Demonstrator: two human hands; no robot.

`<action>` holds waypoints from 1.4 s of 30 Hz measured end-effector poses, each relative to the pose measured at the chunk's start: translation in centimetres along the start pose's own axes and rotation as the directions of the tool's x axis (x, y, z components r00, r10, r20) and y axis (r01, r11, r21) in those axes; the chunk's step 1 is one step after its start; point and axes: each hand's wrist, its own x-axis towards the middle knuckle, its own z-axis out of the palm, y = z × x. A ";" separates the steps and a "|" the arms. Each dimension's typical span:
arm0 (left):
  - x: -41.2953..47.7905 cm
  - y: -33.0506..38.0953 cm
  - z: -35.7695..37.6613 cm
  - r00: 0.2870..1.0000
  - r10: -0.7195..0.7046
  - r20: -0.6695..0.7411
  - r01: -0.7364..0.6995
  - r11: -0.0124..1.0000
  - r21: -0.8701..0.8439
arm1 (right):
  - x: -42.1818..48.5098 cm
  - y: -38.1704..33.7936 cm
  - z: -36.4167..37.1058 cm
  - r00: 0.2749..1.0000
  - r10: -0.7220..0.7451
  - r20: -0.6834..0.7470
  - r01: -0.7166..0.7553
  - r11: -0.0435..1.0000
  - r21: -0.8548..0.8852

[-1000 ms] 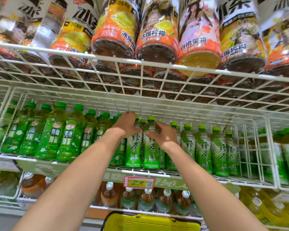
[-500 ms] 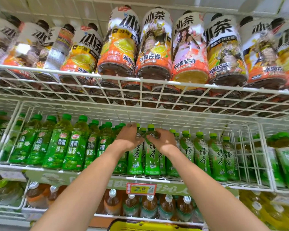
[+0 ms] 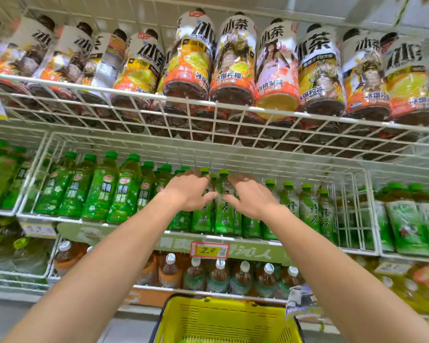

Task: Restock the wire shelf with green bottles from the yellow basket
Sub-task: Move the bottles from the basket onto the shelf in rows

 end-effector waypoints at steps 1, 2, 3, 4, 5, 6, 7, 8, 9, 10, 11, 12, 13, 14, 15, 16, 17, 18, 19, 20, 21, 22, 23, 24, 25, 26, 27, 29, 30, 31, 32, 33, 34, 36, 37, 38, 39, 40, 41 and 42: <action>-0.6 0.3 0.0 1.000 0.003 -0.013 -0.003 1.000 0.027 | -0.6 0.1 0.1 1.000 -0.002 0.005 0.002 1.000 -0.026; -1.2 0.6 0.1 1.000 0.005 -0.013 -0.004 0.999 0.047 | -1.2 0.3 0.1 1.000 0.000 0.017 0.000 0.999 -0.043; -1.7 0.9 0.2 1.000 0.008 -0.005 -0.008 0.998 0.060 | -1.9 0.4 0.2 0.999 0.007 0.031 -0.006 0.998 -0.055; -2.3 1.2 0.4 1.000 0.012 0.002 -0.012 0.998 0.067 | -2.7 0.5 0.3 0.999 0.021 0.046 -0.018 0.997 -0.071; -2.8 1.4 0.5 1.000 0.017 0.011 -0.018 0.998 0.068 | -3.3 0.7 0.5 0.997 0.043 0.071 -0.037 0.996 -0.082; -3.4 1.5 0.6 1.000 0.020 0.020 -0.021 0.998 0.059 | -3.9 0.7 0.7 0.992 0.065 0.105 -0.056 0.994 -0.091; -3.9 1.7 0.9 0.999 0.022 0.025 -0.023 0.999 0.048 | -4.5 0.8 0.9 0.987 0.082 0.136 -0.069 0.993 -0.098; -4.3 1.7 1.1 0.999 0.024 0.031 -0.026 0.999 0.044 | -5.2 0.7 1.1 0.984 0.092 0.153 -0.077 0.992 -0.104; -4.7 1.7 1.4 0.999 0.025 0.041 -0.027 0.999 0.045 | -5.8 0.7 1.1 0.982 0.096 0.160 -0.080 0.991 -0.104; -5.0 1.6 1.7 0.998 0.028 0.051 -0.031 0.998 0.049 | -6.5 0.6 0.9 0.983 0.096 0.158 -0.081 0.992 -0.100; -5.3 1.6 2.1 0.998 0.036 0.058 -0.038 0.998 0.050 | -7.1 0.6 0.8 0.984 0.092 0.150 -0.078 0.992 -0.099; -5.5 1.7 2.4 0.997 0.047 0.057 -0.050 0.997 0.051 | -7.8 0.5 0.6 0.986 0.089 0.138 -0.075 0.992 -0.101; -5.7 1.9 2.7 0.997 0.063 0.053 -0.066 0.996 0.057 | -8.5 0.5 0.5 0.988 0.086 0.125 -0.073 0.992 -0.107; -6.0 2.1 3.1 0.996 0.080 0.044 -0.083 0.995 0.063 | -9.2 0.4 0.3 0.990 0.085 0.112 -0.072 0.991 -0.111; -6.2 2.5 3.4 0.995 0.095 0.030 -0.097 0.993 0.066 | -10.0 0.3 0.3 0.992 0.088 0.096 -0.077 0.991 -0.108; -6.5 2.9 3.7 0.994 0.106 0.016 -0.107 0.992 0.069 | -10.7 0.2 0.4 0.992 0.096 0.081 -0.088 0.991 -0.100; -6.8 3.4 4.2 0.993 0.114 0.008 -0.114 0.991 0.067 | -11.6 0.1 0.7 0.992 0.104 0.066 -0.097 0.991 -0.092; -7.3 4.0 4.6 0.992 0.123 0.006 -0.123 0.991 0.062 | -12.5 0.0 1.0 0.992 0.113 0.056 -0.108 0.991 -0.085; -7.8 4.7 5.2 0.991 0.132 0.004 -0.132 0.990 0.056 | -13.3 -0.1 1.5 0.990 0.129 0.051 -0.125 0.989 -0.075; -8.4 5.2 5.9 0.990 0.141 0.004 -0.141 0.989 0.053 | -14.2 -0.1 2.0 0.987 0.149 0.052 -0.146 0.987 -0.061; -9.0 5.7 6.7 0.989 0.149 0.002 -0.149 0.988 0.049 | -15.1 -0.2 2.5 0.984 0.170 0.061 -0.167 0.985 -0.048; -9.7 6.1 7.6 0.988 0.155 0.002 -0.155 0.987 0.042 | -16.0 -0.3 3.1 0.980 0.186 0.075 -0.183 0.982 -0.041; -10.3 6.4 8.5 0.987 0.160 0.009 -0.161 0.987 0.031 | -16.8 -0.5 3.7 0.977 0.194 0.090 -0.192 0.981 -0.037; -10.9 6.6 9.5 0.986 0.166 0.023 -0.166 0.986 0.020 | -17.6 -0.7 4.4 0.974 0.199 0.105 -0.197 0.980 -0.031; -11.6 6.6 10.5 0.985 0.169 0.038 -0.170 0.985 0.010 | -18.3 -0.9 5.2 0.972 0.203 0.114 -0.202 0.979 -0.021; -12.2 6.6 11.5 0.984 0.172 0.052 -0.172 0.985 0.004 | -19.0 -1.1 6.0 0.971 0.207 0.121 -0.207 0.978 -0.009; -12.8 6.6 12.5 0.983 0.174 0.063 -0.175 0.985 0.001 | -19.5 -1.2 6.9 0.970 0.207 0.129 -0.208 0.978 0.000; -13.9 6.6 14.4 0.981 0.180 0.074 -0.181 0.984 0.002 | -20.4 -1.5 8.8 0.965 0.206 0.160 -0.209 0.978 0.008; -14.3 6.6 15.4 0.979 0.184 0.083 -0.184 0.983 -0.002 | -20.7 -1.6 9.9 0.962 0.203 0.180 -0.208 0.978 0.008; -14.7 6.6 16.5 0.977 0.189 0.097 -0.189 0.982 -0.008 | -21.0 -1.8 11.1 0.959 0.199 0.204 -0.205 0.979 0.011; -15.2 6.7 17.6 0.974 0.194 0.115 -0.194 0.981 -0.014 | -21.2 -1.9 12.5 0.954 0.189 0.230 -0.198 0.980 0.015; -15.5 6.8 18.8 0.970 0.198 0.139 -0.198 0.980 -0.015 | -21.3 -2.0 13.9 0.948 0.178 0.263 -0.190 0.982 0.018; -16.0 6.9 20.1 0.966 0.199 0.166 -0.199 0.980 -0.016 | -21.3 -2.0 15.5 0.940 0.165 0.297 -0.180 0.983 0.023; -16.7 7.3 23.2 0.957 0.186 0.223 -0.186 0.982 -0.021 | -21.4 -2.1 18.9 0.923 0.147 0.357 -0.168 0.985 0.027; -16.9 7.5 24.8 0.952 0.170 0.255 -0.171 0.985 -0.022 | -21.5 -2.0 20.7 0.912 0.143 0.384 -0.165 0.986 0.024; -17.1 7.7 26.6 0.943 0.151 0.298 -0.150 0.988 -0.024 | -21.6 -1.8 22.6 0.900 0.138 0.413 -0.163 0.986 0.023; -17.2 7.8 28.3 0.930 0.133 0.343 -0.131 0.991 -0.029 | -21.8 -1.6 24.5 0.887 0.137 0.442 -0.166 0.986 0.027; -17.2 7.9 30.0 0.915 0.117 0.386 -0.114 0.993 -0.031 | -21.9 -1.3 26.4 0.875 0.136 0.465 -0.171 0.985 0.033; -17.2 8.0 31.7 0.899 0.102 0.426 -0.099 0.995 -0.030 | -22.1 -1.0 28.3 0.861 0.134 0.491 -0.175 0.984 0.039; -17.0 8.1 33.2 0.886 0.092 0.454 -0.088 0.996 -0.030 | -22.3 -0.5 30.1 0.846 0.130 0.516 -0.178 0.983 0.045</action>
